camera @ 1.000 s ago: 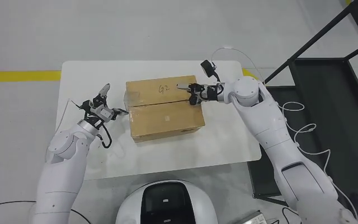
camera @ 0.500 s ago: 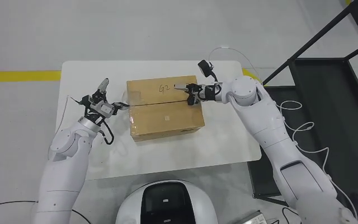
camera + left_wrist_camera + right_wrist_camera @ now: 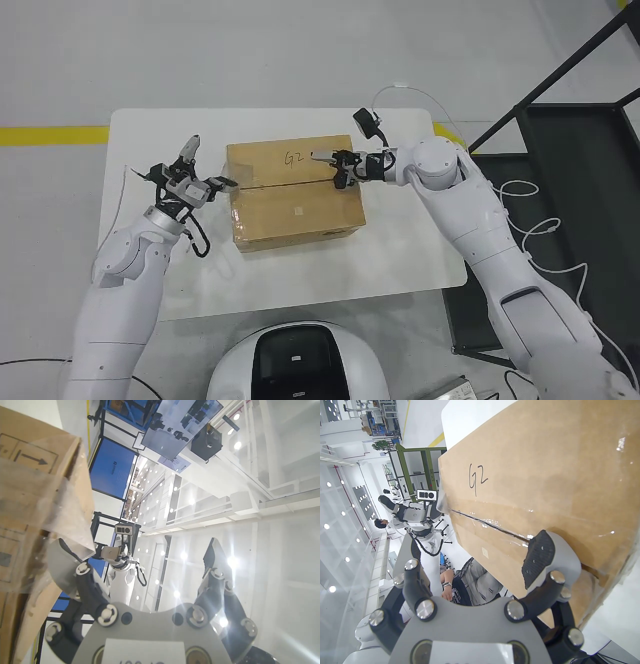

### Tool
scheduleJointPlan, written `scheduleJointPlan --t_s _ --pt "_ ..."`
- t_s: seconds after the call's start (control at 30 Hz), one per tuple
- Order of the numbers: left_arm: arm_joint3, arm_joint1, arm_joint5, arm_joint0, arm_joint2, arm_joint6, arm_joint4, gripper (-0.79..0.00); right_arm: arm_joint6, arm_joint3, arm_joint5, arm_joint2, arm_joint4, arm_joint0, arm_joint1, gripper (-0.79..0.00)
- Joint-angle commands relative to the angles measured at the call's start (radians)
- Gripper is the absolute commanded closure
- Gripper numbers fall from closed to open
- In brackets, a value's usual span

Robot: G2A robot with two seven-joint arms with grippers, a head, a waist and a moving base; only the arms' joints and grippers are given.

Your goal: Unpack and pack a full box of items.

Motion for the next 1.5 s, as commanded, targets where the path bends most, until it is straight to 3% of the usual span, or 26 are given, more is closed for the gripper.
scheduleJointPlan --t_s 0.0,0.23,0.47,0.97,1.47 --pt "-0.018 0.003 -0.021 0.018 -0.030 -0.008 -0.025 -0.785 0.001 0.002 -0.002 -0.002 0.002 0.002 -0.001 -0.785" --pt "-0.018 0.012 -0.042 0.055 -0.087 0.011 0.007 -0.785 0.002 0.016 -0.011 -0.013 0.005 0.014 -0.004 -0.785" --pt "0.050 0.012 -0.049 0.029 -0.042 0.033 0.115 -0.785 0.003 0.030 -0.016 -0.021 0.009 0.024 -0.008 -0.785" --pt "0.128 -0.013 -0.095 -0.086 0.059 0.115 0.151 -0.785 -0.002 0.027 -0.022 -0.006 0.011 0.013 -0.002 -0.785" --pt "0.147 -0.037 -0.145 -0.138 0.151 0.135 0.188 -0.785 -0.009 0.037 -0.034 0.008 0.026 -0.003 0.002 -0.785"
